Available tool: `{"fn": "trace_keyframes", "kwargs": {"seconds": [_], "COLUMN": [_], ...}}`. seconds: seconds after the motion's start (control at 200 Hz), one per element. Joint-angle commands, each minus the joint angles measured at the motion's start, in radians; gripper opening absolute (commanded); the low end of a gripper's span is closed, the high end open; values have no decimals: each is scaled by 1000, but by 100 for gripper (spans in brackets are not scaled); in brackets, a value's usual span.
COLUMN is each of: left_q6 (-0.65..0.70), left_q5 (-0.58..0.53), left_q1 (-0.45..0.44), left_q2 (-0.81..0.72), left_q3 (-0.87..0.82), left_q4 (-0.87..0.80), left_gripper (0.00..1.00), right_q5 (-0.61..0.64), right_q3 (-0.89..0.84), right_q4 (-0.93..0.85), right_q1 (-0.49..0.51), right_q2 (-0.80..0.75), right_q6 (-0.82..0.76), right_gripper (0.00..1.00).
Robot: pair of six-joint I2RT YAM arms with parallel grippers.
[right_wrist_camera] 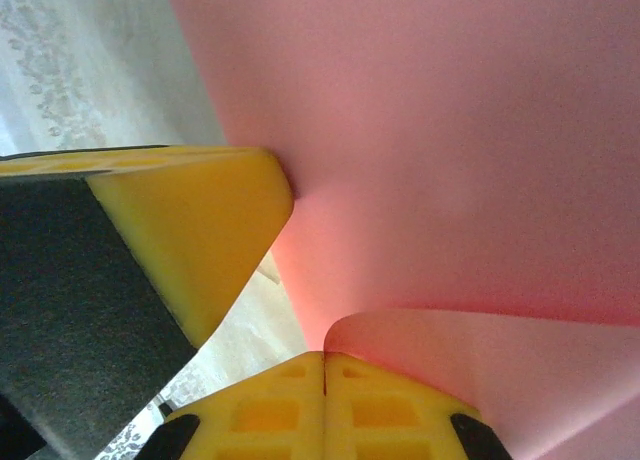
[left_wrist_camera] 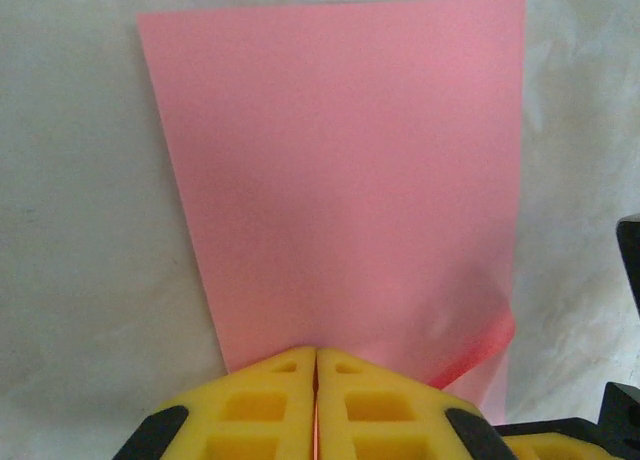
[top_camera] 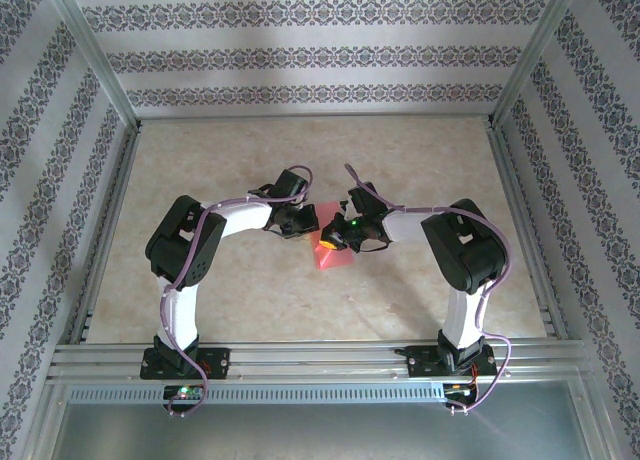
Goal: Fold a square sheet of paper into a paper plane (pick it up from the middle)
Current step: Fold the triangle a second time at the center of the table.
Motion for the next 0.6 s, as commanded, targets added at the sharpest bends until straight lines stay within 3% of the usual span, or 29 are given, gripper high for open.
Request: {"fn": "trace_keyframes", "kwargs": {"seconds": [0.0, 0.595], "left_q6": [19, 11], "left_q5": [-13, -14], "left_q1": [9, 10], "left_q2": [25, 22], "left_q3": [9, -3], "left_q4": [-55, -46], "left_gripper": [8, 8], "right_q5": [-16, 20], "right_q3": [23, 26], "right_q4": [29, 49], "right_q1": [15, 17], "right_q2": [27, 50], "right_q6": [14, 40], "right_gripper": [0, 0]}}
